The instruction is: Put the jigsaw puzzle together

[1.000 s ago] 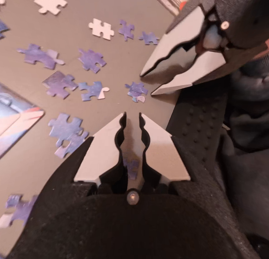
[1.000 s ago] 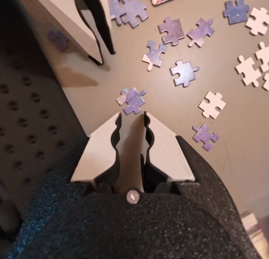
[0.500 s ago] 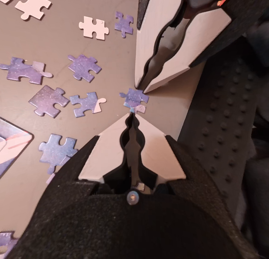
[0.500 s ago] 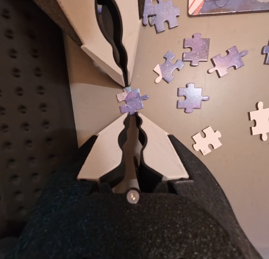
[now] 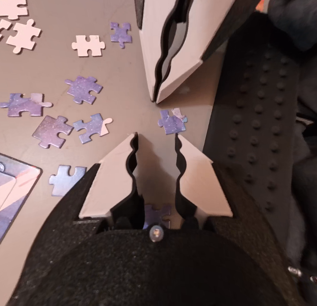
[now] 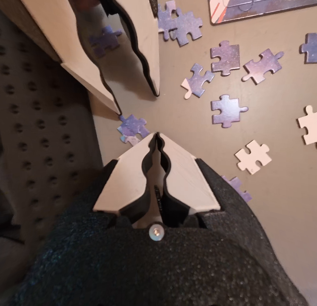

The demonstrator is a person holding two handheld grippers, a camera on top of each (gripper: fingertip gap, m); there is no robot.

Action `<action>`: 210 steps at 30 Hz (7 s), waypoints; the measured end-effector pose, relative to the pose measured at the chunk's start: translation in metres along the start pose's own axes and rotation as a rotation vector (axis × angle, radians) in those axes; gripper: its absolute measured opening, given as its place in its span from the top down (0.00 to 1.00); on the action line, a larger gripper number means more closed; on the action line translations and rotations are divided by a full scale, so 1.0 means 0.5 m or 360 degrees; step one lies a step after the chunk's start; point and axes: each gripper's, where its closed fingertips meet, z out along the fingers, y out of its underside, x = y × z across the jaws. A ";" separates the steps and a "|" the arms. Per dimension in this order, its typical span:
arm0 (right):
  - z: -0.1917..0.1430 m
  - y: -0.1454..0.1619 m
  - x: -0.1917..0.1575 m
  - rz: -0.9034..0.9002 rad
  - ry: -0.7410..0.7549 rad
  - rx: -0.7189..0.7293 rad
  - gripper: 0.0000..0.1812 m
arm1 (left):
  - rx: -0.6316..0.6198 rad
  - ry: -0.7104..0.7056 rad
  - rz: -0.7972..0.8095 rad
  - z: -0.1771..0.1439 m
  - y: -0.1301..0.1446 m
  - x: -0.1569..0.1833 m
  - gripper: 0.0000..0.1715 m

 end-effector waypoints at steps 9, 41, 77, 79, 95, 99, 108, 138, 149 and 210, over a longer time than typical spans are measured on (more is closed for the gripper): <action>0.004 0.031 -0.056 0.0401 0.0297 -0.0030 0.78 | -0.0043 -0.0013 0.0087 0.015 0.002 0.015 0.83; -0.002 0.036 -0.049 0.0749 0.0508 0.0056 0.89 | -0.0038 -0.0003 0.0089 0.011 -0.002 0.030 0.84; -0.043 0.025 -0.022 0.0775 0.0673 0.0229 0.83 | -0.0015 -0.0195 0.0134 0.015 -0.014 0.003 1.00; -0.036 0.020 -0.034 0.0792 0.0569 0.0278 0.80 | 0.0011 -0.0198 0.0113 0.009 -0.018 -0.002 1.00; 0.001 0.013 -0.044 -0.0161 0.0097 -0.0332 0.81 | 0.0045 -0.0163 0.0096 -0.017 0.006 -0.017 1.00; 0.015 0.013 -0.046 -0.0172 0.0053 -0.0353 0.85 | 0.0056 -0.0150 0.0085 -0.016 0.007 -0.015 0.98; 0.015 0.014 -0.045 -0.0217 0.0019 -0.0369 0.86 | 0.0076 -0.0034 0.0138 -0.022 0.005 0.012 0.85; -0.204 -0.263 -0.006 -0.0246 0.0140 -0.0177 0.78 | 0.0281 -0.0855 -0.0730 -0.375 0.147 -0.297 0.84; 0.173 -0.551 0.271 0.0326 -0.0076 0.0482 0.98 | 0.0056 -0.1166 -0.1059 -0.353 0.236 -0.446 0.84; 0.269 -0.531 0.251 0.0487 -0.0230 0.0537 1.00 | -0.0141 -0.1164 -0.1152 -0.325 0.245 -0.464 0.89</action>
